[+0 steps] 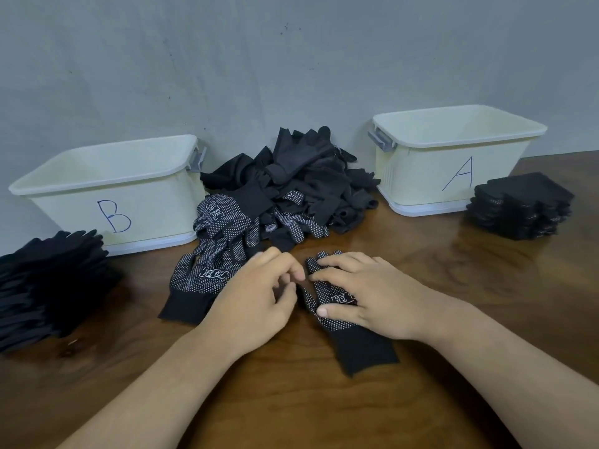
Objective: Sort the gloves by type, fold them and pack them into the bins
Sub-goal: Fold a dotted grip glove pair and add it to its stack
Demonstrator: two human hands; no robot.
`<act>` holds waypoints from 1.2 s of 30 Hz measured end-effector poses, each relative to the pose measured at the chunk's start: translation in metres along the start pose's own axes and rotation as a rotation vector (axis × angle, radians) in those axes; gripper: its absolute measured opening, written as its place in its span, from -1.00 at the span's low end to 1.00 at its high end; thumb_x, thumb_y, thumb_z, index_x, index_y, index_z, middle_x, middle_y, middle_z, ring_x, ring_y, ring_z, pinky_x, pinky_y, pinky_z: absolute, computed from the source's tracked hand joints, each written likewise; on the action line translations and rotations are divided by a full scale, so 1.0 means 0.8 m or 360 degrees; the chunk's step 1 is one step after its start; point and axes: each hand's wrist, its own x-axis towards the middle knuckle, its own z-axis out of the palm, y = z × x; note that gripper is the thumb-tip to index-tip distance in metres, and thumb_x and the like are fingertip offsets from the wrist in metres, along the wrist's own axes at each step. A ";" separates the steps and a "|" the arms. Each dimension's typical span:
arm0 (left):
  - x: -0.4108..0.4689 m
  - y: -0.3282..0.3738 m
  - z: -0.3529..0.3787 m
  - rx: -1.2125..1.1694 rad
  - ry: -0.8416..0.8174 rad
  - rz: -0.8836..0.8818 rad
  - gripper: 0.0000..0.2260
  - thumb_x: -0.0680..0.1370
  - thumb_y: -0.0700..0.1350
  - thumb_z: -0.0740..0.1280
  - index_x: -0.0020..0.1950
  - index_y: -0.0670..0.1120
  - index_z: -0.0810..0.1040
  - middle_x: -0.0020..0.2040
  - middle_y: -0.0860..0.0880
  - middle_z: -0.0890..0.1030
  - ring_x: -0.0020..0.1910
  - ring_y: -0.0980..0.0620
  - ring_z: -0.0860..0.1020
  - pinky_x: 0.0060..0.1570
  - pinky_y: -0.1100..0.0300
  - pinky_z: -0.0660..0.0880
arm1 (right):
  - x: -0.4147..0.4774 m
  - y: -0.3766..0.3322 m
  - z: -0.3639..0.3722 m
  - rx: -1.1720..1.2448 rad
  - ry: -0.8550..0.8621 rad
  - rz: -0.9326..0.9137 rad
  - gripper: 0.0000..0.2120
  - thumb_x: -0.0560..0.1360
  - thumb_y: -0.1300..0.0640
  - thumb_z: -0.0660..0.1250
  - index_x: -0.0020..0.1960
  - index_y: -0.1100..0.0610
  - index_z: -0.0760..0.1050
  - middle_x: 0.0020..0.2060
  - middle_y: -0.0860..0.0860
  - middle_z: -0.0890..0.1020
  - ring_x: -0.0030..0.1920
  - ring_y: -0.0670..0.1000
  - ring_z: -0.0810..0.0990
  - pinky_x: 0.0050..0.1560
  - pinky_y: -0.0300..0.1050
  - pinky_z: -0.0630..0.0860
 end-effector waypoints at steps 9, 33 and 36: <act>-0.004 0.012 0.013 -0.0294 -0.0144 -0.0314 -0.75 0.58 0.05 0.48 0.21 0.26 0.55 0.00 0.29 0.61 -0.18 0.14 0.56 -0.13 0.23 0.50 | -0.002 -0.007 0.003 0.0040 -0.0167 0.0064 -0.20 0.55 -0.54 -0.05 0.70 -0.25 -0.01 0.72 -0.18 -0.11 0.70 -0.12 -0.23 0.70 0.04 -0.17; -0.018 0.038 0.018 0.0557 -0.0954 -0.0046 -0.09 0.56 0.57 -0.11 0.70 0.08 -0.35 0.66 0.20 -0.42 0.57 0.28 -0.49 0.65 -0.10 -0.30 | -0.006 0.053 -0.012 -0.0020 -0.0075 0.0436 -0.41 0.73 -0.29 -0.15 0.73 -0.23 -0.14 0.70 -0.24 -0.19 0.66 -0.20 -0.30 0.68 0.12 -0.29; -0.020 0.039 0.006 0.0541 -0.0934 -0.0030 -0.07 0.54 0.59 -0.05 0.72 0.11 -0.29 0.67 0.21 -0.38 0.57 0.29 -0.48 0.66 -0.08 -0.30 | -0.005 0.058 -0.015 0.0108 0.0095 0.0416 -0.44 0.74 -0.26 -0.11 0.72 -0.23 -0.03 0.71 -0.26 -0.04 0.67 -0.23 -0.18 0.68 0.07 -0.19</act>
